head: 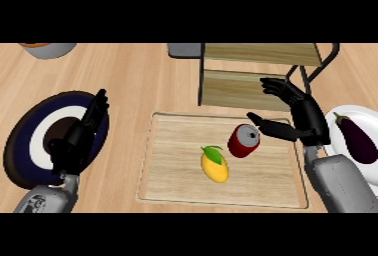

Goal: Pick the lemon from the tray and place it in the tiered shelf

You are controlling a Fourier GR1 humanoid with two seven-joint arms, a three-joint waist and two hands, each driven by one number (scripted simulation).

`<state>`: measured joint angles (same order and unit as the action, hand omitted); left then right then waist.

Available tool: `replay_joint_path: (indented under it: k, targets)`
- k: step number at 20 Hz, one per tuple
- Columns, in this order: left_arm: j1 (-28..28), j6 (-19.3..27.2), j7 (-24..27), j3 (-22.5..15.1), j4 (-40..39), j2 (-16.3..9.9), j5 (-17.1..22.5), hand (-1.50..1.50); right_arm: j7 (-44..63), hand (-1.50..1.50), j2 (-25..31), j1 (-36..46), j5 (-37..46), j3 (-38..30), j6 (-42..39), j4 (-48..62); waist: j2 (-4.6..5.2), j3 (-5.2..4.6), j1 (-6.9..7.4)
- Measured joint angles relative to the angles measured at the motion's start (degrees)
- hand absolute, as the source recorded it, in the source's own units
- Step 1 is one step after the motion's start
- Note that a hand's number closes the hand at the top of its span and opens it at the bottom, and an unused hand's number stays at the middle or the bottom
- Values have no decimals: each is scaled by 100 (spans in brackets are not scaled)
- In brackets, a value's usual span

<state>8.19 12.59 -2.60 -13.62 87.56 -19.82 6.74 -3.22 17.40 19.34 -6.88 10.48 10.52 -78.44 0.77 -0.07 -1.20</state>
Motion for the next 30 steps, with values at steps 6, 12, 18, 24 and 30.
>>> replay_joint_path:
  k: [6,12,18,24,30]
  targets:
    - [208,-178,235,-43,-465,254,-88,0,-1282,-150,-524,-335,-93,-456,349,554,-50,6,79]
    - [243,-136,256,-51,-592,437,-218,0,-891,-150,120,-425,-146,-159,-788,129,-82,1,75]
    - [195,-162,231,-61,-559,515,-297,0,492,-150,659,-212,255,281,-1130,-953,-100,-2,82]
    - [306,-289,290,60,-701,493,-280,0,2112,-150,1168,329,584,781,-1715,-1837,-104,-6,88]
    - [354,-370,323,145,-784,485,-274,0,3579,-150,1617,816,918,1365,-2501,-2584,-107,-7,96]
